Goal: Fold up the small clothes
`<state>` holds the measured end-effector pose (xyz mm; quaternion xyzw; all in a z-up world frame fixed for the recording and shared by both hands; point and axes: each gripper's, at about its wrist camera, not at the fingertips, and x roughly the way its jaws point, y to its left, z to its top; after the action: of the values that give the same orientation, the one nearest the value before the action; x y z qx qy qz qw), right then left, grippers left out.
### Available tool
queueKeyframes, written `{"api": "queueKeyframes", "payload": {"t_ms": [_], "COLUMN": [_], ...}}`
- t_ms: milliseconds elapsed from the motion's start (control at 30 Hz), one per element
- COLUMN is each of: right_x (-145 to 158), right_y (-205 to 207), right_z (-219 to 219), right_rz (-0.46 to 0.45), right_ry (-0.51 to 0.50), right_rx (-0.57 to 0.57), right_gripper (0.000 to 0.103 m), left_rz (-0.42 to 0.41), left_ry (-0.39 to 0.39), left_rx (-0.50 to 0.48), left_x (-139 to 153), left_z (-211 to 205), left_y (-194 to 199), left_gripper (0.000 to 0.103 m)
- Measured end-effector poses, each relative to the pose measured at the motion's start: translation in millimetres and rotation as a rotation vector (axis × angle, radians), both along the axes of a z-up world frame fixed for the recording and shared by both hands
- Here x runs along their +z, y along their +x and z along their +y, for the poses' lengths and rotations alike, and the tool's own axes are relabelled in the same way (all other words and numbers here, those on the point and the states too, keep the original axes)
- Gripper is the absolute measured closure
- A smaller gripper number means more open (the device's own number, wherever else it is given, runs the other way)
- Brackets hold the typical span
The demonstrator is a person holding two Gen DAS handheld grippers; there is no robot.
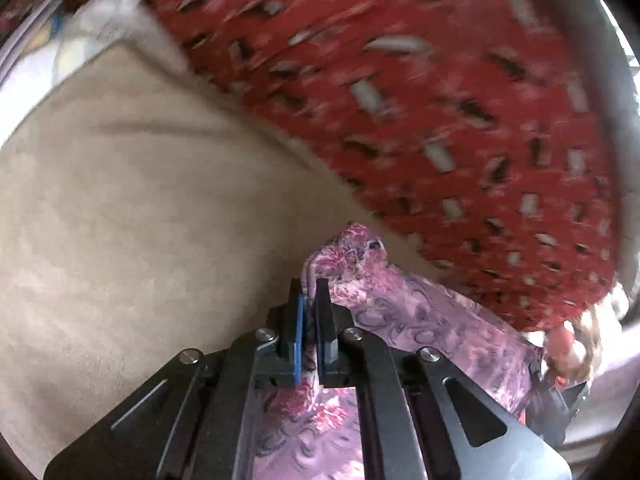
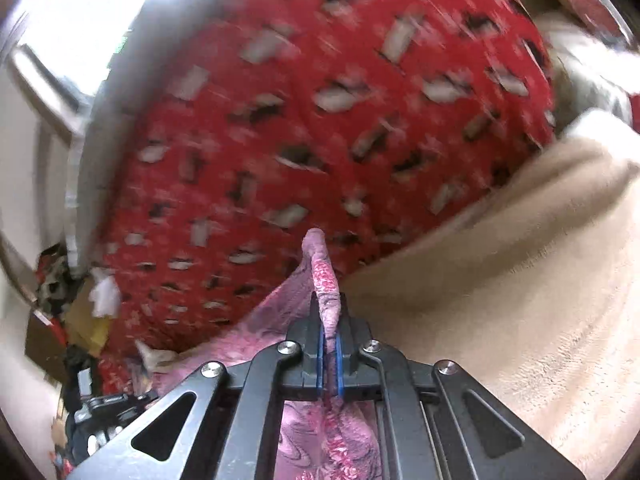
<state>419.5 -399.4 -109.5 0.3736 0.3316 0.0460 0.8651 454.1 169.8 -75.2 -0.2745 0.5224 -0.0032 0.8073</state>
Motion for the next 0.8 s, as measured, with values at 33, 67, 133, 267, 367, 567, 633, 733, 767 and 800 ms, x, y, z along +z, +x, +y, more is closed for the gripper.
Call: {"api": "queueKeyframes", "payload": {"t_ms": [33,67,133,267,367,567,633,733,767,800], "right_x": [-12.1,-25.2,-50.3,-27.8,3.5,-20.1,-2.7,14.2,17.7,14.6], "right_y": [5.9,11.5,21.3,1.1,-28.3,-46.3,-59.9,-100.5,-120.6,-132.1], "right_z": [1.0,3.3,8.9,11.6,27.0,85.9,82.7,54.5,40.7,35.1], "right_rz": [0.046,0.097,0.214,0.171,0.022,0.146,0.135,0.108,0.113,0.125], "right_ry": [-0.004,-0.015,-0.006,-0.111,-0.124,-0.218,-0.209,-0.121,-0.125,-0.130], "right_rx": [-0.005,-0.009,0.025,-0.030,0.056,0.251,0.225,0.151,0.112,0.088], "right_gripper": [0.100,0.099,0.100,0.089,0.088,0.069,0.068,0.060,0.053,0.044], "left_rz": [0.026,0.046,0.042,0.010,-0.087,0.048,0.079,0.081,0.078,0.077], "left_ry": [0.030,0.072,0.109,0.079,0.036,0.141,0.154,0.060,0.029,-0.007], "left_rx": [-0.002,-0.008,-0.016,-0.002,-0.015,-0.141,-0.156,-0.134,-0.124,-0.111], "left_x": [-9.1,-16.4,-20.6,1.0,29.0,8.9,3.8,9.1,10.6,10.8], "left_z": [-2.9,-7.0,-12.2,-3.3,-4.5,-52.5,-54.9,-41.6,-37.6,-33.9], "left_y": [2.5,3.3,0.8,-13.3,-44.2,-81.7,-94.7,-128.5,-140.4,-154.0], "left_gripper": [0.100,0.099,0.099,0.099,0.098,0.091,0.091,0.091,0.089,0.086]}}
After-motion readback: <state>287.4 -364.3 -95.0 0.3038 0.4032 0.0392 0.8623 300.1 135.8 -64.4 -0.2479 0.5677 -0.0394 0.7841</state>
